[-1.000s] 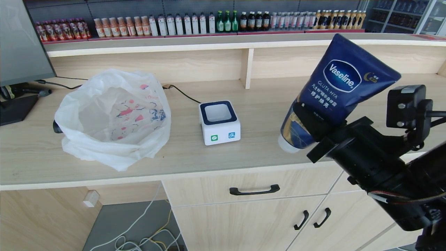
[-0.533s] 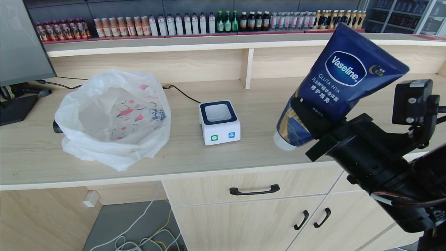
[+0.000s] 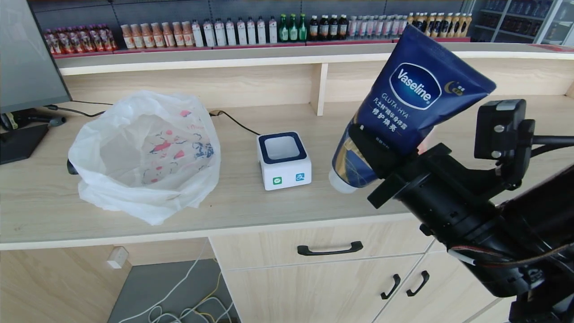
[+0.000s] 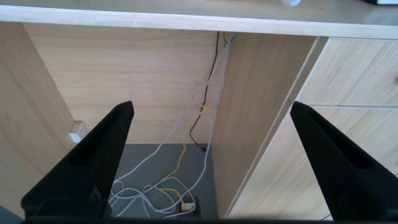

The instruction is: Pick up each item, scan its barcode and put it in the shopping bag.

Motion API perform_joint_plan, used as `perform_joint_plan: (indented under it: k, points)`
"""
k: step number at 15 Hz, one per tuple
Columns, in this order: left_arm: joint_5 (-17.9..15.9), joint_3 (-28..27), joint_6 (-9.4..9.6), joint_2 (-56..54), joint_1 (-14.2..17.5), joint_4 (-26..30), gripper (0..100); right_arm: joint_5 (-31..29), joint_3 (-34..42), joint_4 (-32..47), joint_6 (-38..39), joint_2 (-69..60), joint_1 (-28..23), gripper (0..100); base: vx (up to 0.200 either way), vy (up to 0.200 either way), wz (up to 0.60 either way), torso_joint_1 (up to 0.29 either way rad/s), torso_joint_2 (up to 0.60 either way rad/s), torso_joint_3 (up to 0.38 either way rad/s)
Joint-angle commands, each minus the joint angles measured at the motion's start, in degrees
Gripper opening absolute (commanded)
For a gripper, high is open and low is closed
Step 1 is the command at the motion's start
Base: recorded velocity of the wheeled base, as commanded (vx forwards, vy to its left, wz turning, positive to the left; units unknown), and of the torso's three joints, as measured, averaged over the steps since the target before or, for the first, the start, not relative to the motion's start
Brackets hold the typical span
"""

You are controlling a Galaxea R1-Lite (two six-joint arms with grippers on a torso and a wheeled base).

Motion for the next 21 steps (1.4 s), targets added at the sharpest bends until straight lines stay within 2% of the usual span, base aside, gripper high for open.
perform_joint_plan:
  k: [1,10,14,18,20,21]
  points:
    - [0.0,0.0,-0.04,-0.02,0.0,-0.02,100,-0.06,-1.53,0.27,-0.02,4.12,1.46,0,0.0,0.2,0.0,0.012,0.0,0.002]
    - [0.0,0.0,-0.04,-0.02,-0.09,-0.02,100,-0.06,2.25,0.27,-0.02,-3.18,0.49,0,0.0,0.2,0.0,0.003,0.0,0.001]
    - [0.0,0.0,0.22,-0.02,-0.09,-0.02,100,-0.06,1.28,0.27,-0.02,-2.91,0.22,0,0.0,0.0,0.0,0.0,0.0,0.0]
    - [0.0,0.0,0.22,-0.02,0.0,-0.02,100,-0.06,-7.68,0.27,0.07,-1.86,-0.48,0,0.0,0.0,0.0,0.0,0.0,0.0]
    - [0.0,0.0,0.22,-0.02,0.0,-0.02,100,0.47,-7.77,0.27,1.47,-2.3,-3.03,0,0.0,0.0,0.0,0.0,0.0,0.0]
    - [0.0,0.0,0.22,-0.02,0.0,-0.02,100,3.02,-10.23,1.94,3.85,-3.18,-5.05,0,0.0,0.0,0.0,0.0,0.0,0.0]
